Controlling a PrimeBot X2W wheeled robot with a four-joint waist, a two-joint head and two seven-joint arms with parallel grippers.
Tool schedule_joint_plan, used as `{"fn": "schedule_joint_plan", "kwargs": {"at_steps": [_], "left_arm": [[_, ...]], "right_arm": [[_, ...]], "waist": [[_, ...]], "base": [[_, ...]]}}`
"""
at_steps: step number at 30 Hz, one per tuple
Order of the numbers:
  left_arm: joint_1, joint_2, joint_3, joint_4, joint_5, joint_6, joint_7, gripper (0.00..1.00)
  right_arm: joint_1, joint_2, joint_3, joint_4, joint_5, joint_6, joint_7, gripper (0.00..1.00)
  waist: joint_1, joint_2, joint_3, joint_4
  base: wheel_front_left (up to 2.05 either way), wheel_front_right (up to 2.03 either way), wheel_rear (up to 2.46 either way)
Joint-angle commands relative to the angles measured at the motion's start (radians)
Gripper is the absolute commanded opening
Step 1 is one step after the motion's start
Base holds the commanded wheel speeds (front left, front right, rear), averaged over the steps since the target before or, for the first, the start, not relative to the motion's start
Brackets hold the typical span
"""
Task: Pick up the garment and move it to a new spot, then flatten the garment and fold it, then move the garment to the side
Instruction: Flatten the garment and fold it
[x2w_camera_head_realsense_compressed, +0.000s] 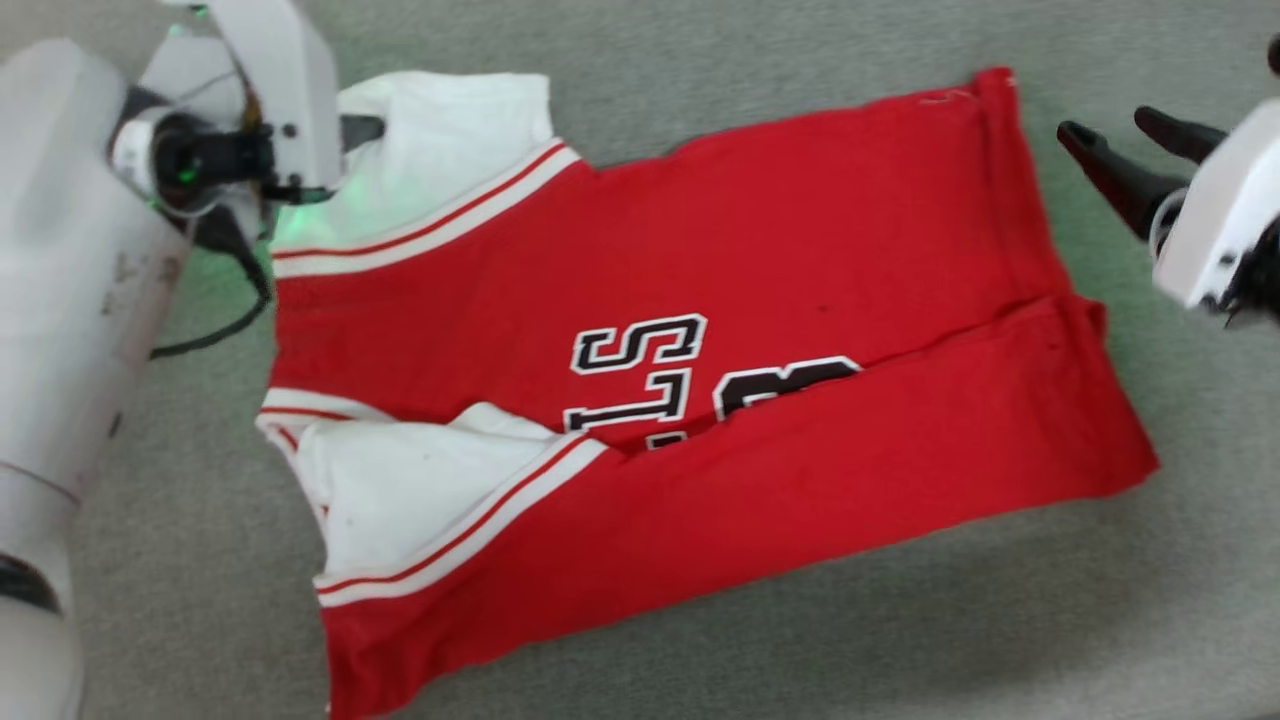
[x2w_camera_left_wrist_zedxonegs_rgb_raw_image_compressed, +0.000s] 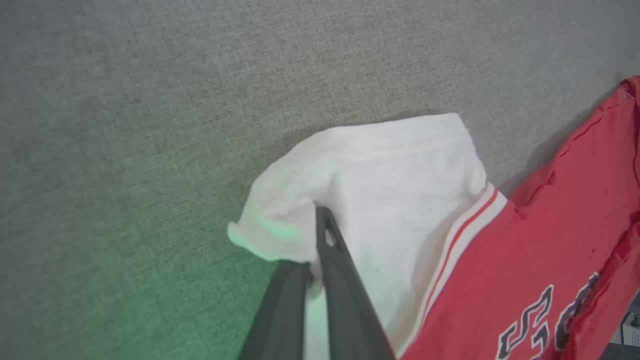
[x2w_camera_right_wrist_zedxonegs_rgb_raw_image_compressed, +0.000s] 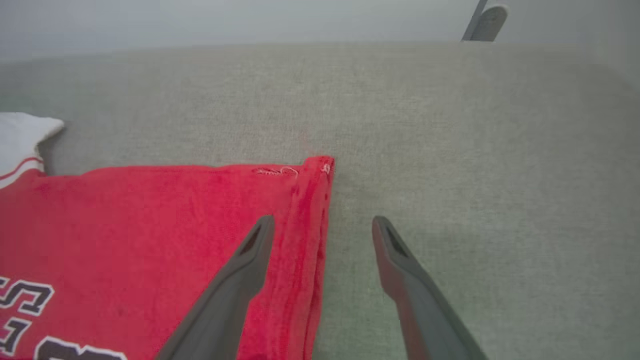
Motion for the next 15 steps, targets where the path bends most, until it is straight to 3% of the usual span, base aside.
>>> {"fn": "schedule_joint_plan", "kwargs": {"at_steps": [1,6,15], "left_arm": [[-0.011,-0.012,-0.005,-0.009,0.006,-0.007,-0.006,0.00],[-0.034,-0.044,-0.014,-0.029,0.001,-0.013,-0.015,0.00],[-0.033,-0.079,-0.023,-0.069,-0.033,-0.013,-0.053,0.00]], "right_arm": [[-0.055,-0.005,0.010,0.051,0.017,0.000,0.051,1.00],[-0.202,-0.033,0.071,0.202,0.049,0.000,0.203,1.00],[-0.298,-0.050,0.190,0.390,0.033,0.000,0.227,0.99]], "waist": [[0.0000,-0.0001,0.033,0.042],[0.0000,-0.0001,0.066,0.089],[0.0000,-0.0001,0.093,0.152]], "base": [[0.00,0.00,0.00],[0.00,0.00,0.00],[0.00,0.00,0.00]]}}
